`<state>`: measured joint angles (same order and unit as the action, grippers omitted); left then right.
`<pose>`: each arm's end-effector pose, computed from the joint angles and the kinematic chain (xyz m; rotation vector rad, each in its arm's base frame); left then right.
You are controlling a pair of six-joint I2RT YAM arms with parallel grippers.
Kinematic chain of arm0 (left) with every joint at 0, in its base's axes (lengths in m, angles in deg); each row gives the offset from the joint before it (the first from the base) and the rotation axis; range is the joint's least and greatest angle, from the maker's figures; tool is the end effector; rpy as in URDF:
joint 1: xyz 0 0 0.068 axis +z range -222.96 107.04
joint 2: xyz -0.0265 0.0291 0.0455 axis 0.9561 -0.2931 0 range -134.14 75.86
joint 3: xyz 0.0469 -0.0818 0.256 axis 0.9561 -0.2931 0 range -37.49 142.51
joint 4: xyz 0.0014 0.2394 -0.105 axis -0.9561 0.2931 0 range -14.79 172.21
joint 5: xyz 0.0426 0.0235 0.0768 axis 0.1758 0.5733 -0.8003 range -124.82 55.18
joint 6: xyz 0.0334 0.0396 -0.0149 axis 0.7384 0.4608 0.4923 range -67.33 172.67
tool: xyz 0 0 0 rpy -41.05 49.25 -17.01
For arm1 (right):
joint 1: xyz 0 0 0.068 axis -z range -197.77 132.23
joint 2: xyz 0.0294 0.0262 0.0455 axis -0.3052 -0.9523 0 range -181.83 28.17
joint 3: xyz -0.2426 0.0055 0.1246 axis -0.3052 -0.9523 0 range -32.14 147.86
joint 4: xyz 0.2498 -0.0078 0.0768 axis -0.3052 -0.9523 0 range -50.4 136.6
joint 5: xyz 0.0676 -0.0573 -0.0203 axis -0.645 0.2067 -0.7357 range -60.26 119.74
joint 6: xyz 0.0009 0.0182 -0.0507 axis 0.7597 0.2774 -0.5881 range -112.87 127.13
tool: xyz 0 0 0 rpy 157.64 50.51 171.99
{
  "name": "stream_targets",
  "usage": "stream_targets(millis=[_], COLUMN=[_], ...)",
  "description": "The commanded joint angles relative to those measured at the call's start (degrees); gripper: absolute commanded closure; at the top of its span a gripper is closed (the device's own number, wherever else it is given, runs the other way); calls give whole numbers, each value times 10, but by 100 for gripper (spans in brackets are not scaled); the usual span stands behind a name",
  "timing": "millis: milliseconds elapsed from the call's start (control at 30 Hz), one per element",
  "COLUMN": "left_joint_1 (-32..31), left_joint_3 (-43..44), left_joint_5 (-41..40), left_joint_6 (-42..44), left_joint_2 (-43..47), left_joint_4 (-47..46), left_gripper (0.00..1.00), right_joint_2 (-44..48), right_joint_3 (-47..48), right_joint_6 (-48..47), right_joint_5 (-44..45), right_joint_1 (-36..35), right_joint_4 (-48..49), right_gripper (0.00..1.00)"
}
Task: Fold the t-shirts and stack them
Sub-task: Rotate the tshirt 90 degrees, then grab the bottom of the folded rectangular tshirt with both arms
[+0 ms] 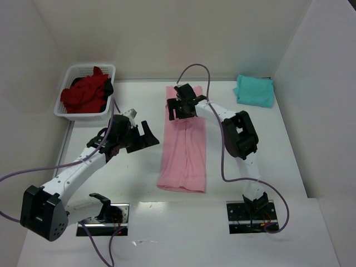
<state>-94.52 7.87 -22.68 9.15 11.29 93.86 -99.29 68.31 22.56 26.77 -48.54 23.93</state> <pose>0.2239 -0.0965 0.2612 -0.3275 2.3310 -0.8292 0.4260 0.2558 0.1818 -0.3546 2.4566 0.4164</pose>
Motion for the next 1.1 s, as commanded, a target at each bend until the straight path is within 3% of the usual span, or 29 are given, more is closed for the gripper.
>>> stream_targets(millis=[0, 133, 333, 400, 500, 567, 800, 1067], left_joint_1=[3, 3, -2, -25, -42, -59, -114, -130], left_joint_3=[22, 70, 99, 99, 99, 113, 148, 159], left_joint_5=[13, 22, 140, 156, 169, 164, 129, 100], left_joint_6=[17, 51, 158, 184, 205, 214, 226, 221], left_joint_2=[-24, -69, -122, -136, -171, -201, -277, -320], left_joint_4=[-36, -71, -118, -109, -87, -70, -41, -8], left_gripper=[0, 0, 3, 10, 20, 24, 24, 22], right_joint_2=[87, 102, 43, 18, -6, -31, -121, -221], right_joint_3=[5, 15, 53, 68, 88, 109, 212, 353], right_joint_6=[31, 44, 34, 21, 2, -4, -18, -13], right_joint_5=[38, 68, 27, 14, -16, -45, -138, -82], right_joint_1=[20, 82, 158, 160, 160, 160, 160, 160], right_joint_4=[59, 77, 82, 71, 74, 76, 49, -21], right_gripper=[17, 20, 60, 72, 81, 82, 82, 85])
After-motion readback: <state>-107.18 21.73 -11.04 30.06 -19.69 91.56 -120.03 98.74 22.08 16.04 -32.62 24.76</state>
